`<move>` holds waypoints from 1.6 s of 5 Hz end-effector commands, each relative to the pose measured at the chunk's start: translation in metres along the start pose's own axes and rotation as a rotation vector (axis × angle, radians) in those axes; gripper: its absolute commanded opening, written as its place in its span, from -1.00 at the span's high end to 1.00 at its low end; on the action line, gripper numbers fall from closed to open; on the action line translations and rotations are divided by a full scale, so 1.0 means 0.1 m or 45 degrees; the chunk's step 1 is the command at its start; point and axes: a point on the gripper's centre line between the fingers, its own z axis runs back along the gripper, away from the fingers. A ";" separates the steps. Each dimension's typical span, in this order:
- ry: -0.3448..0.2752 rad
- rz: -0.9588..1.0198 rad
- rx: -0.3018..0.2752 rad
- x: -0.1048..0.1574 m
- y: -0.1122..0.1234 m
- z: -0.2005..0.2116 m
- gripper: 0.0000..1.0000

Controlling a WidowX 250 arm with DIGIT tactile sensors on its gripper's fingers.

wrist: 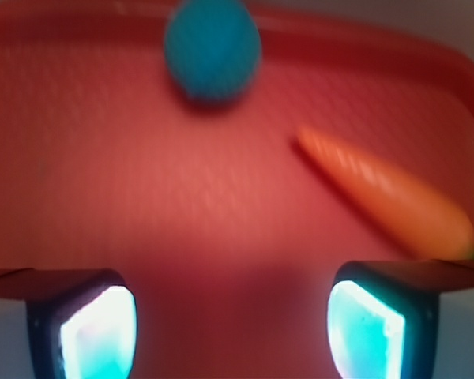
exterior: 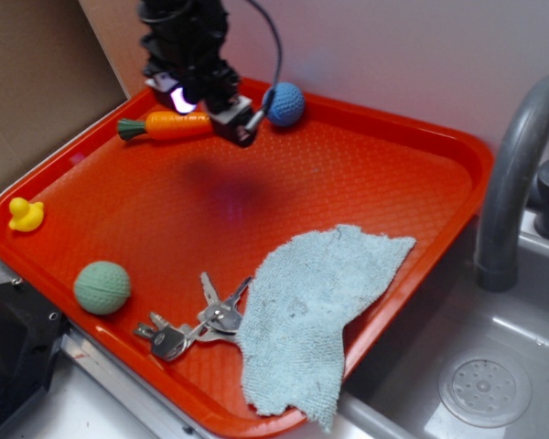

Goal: Grab the blue ball.

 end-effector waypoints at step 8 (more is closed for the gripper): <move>0.312 0.191 0.062 -0.19 0.18 0.98 1.00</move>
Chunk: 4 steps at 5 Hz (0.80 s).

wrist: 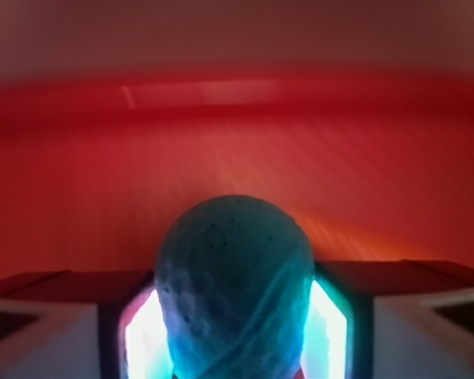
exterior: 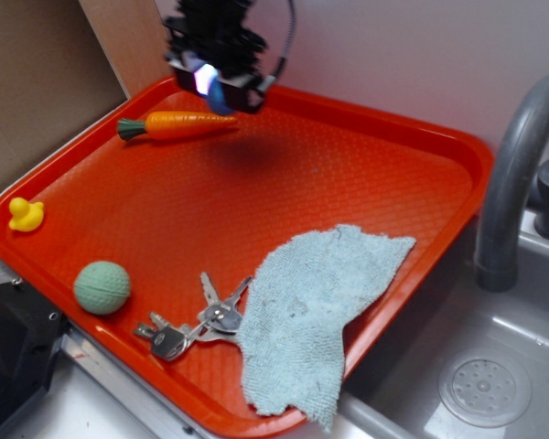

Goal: Grab the blue ball.

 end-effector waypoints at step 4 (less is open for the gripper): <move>-0.188 -0.128 -0.223 -1.56 0.39 1.49 1.00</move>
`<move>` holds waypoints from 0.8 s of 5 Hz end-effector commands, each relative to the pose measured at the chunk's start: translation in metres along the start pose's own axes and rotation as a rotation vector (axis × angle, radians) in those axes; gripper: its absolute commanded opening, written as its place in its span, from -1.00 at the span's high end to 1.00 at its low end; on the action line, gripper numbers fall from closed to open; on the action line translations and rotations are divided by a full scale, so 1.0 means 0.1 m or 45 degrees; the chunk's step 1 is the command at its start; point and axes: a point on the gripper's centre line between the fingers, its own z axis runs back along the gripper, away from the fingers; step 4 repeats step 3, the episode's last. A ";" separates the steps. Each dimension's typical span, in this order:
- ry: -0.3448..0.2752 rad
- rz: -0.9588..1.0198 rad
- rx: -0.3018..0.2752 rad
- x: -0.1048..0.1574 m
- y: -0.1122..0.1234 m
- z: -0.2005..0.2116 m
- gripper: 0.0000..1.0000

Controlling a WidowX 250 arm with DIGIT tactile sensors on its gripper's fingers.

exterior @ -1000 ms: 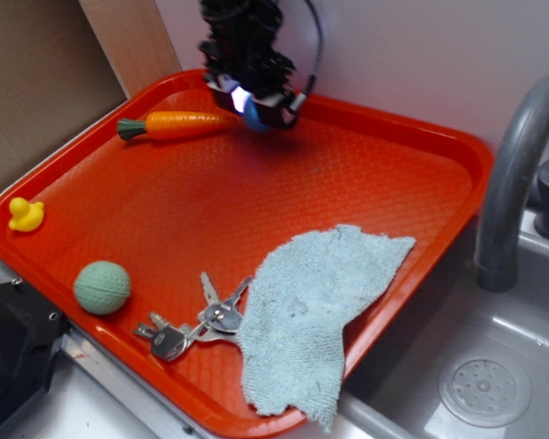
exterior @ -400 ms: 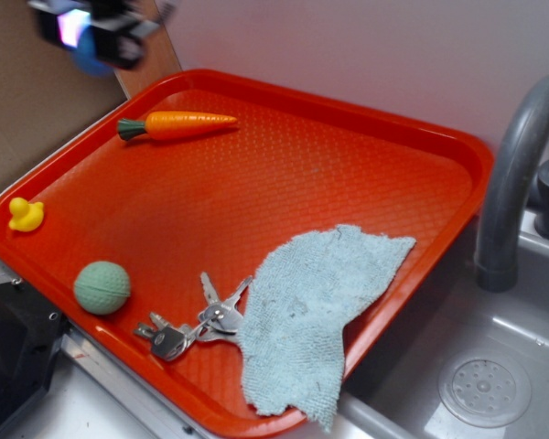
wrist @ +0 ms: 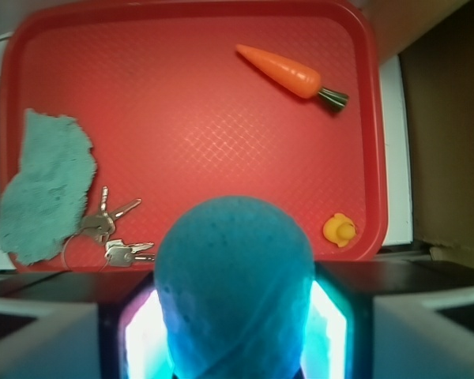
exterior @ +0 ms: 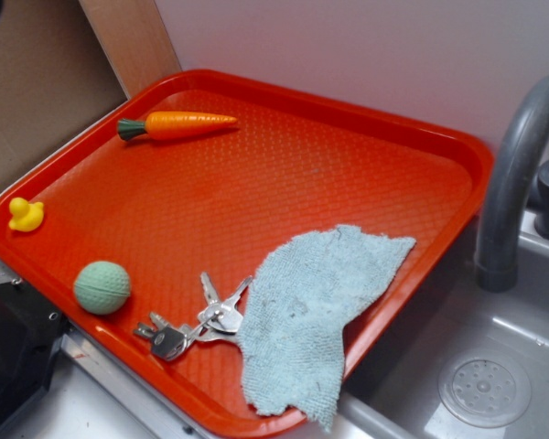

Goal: Grab the blue ball.

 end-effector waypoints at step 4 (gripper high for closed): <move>-0.145 0.027 -0.096 0.13 0.11 -0.04 1.00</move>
